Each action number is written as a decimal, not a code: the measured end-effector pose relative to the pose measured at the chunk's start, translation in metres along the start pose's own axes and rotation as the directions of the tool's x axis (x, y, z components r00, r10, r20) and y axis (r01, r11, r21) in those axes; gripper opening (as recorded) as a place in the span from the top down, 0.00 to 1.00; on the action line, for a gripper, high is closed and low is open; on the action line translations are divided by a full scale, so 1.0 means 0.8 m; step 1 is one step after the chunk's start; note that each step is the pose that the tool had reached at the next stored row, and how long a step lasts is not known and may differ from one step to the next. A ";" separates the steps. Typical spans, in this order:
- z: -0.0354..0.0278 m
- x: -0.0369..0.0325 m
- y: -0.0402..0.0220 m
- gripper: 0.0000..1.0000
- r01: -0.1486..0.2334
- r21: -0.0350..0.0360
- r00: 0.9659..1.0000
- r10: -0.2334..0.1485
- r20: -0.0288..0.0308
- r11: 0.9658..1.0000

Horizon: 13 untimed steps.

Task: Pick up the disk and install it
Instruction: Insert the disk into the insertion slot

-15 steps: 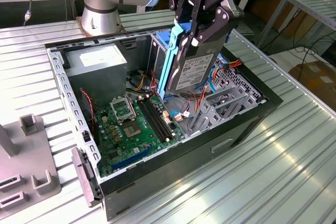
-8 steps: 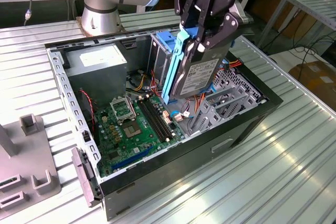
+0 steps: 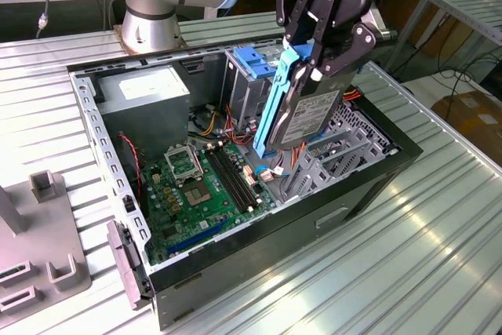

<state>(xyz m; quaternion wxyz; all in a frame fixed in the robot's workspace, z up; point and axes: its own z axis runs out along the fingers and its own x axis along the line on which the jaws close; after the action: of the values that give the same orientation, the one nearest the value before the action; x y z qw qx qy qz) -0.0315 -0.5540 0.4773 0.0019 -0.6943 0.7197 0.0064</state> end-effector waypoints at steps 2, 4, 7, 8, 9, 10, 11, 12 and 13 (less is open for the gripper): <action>-0.0001 0.0016 -0.0062 0.63 0.000 0.000 1.000 0.000 0.000 1.000; -0.0001 0.0031 -0.0116 0.63 0.000 0.000 1.000 0.000 0.000 1.000; -0.0002 0.0050 -0.0199 0.63 0.000 0.000 1.000 0.000 0.000 1.000; -0.0001 0.0059 -0.0238 0.63 0.000 0.000 1.000 0.000 0.000 1.000; -0.0002 0.0065 -0.0264 0.63 0.000 0.000 1.000 0.000 0.000 1.000; -0.0002 0.0075 -0.0304 0.63 0.000 0.000 1.000 0.000 0.000 1.000; -0.0001 0.0081 -0.0331 0.63 0.000 0.000 1.000 0.000 0.000 1.000; -0.0002 0.0087 -0.0359 0.63 0.000 0.000 1.000 0.000 0.000 1.000; -0.0001 0.0094 -0.0397 0.63 0.000 0.000 1.000 0.000 0.000 1.000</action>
<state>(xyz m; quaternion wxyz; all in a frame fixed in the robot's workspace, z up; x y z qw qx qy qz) 0.0000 -0.5627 0.4771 0.0020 -0.6943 0.7197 0.0065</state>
